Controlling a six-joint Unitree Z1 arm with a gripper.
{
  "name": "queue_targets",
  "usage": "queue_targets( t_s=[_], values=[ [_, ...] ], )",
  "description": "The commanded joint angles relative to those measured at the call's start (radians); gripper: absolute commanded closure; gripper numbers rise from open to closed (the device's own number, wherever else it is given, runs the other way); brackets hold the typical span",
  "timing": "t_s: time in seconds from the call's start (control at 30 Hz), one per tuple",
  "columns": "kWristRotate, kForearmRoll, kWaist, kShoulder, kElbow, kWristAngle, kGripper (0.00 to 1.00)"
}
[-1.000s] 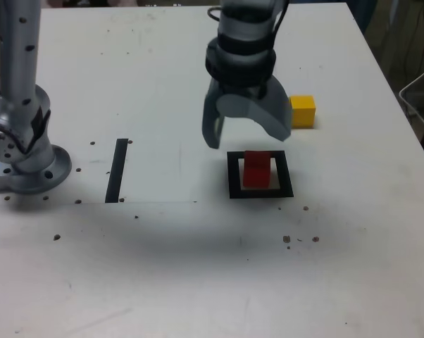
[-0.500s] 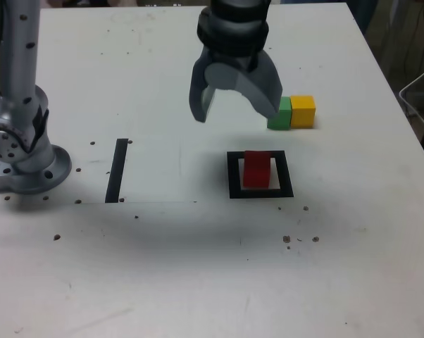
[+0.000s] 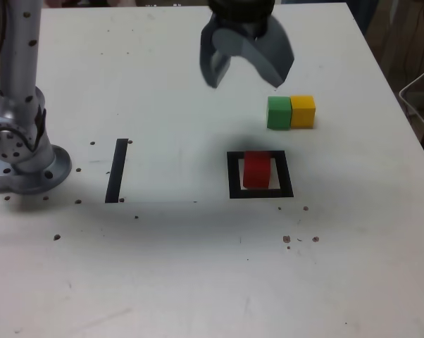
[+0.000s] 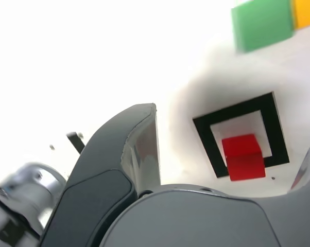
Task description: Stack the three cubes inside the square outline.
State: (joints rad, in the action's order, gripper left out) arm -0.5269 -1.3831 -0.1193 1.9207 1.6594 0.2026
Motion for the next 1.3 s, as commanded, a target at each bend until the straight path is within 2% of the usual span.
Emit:
queue_targets(
  t_s=[0.0, 0.23, 0.37, 0.57, 0.8, 1.27],
  values=[
    [-0.092, 0.0, -0.011, 0.012, 0.031, 0.019, 0.0],
    [-0.228, -0.038, -0.014, 0.068, 0.119, 0.056, 0.0],
    [-0.298, -0.044, -0.005, 0.101, 0.167, 0.091, 0.01],
    [-0.48, -0.035, 0.001, 0.15, 0.258, 0.127, 0.01],
    [-0.677, -0.016, 0.001, 0.216, 0.298, 0.145, 0.01],
    [-0.81, 0.061, 0.023, 0.266, 0.295, 0.155, 0.02]
  ],
)
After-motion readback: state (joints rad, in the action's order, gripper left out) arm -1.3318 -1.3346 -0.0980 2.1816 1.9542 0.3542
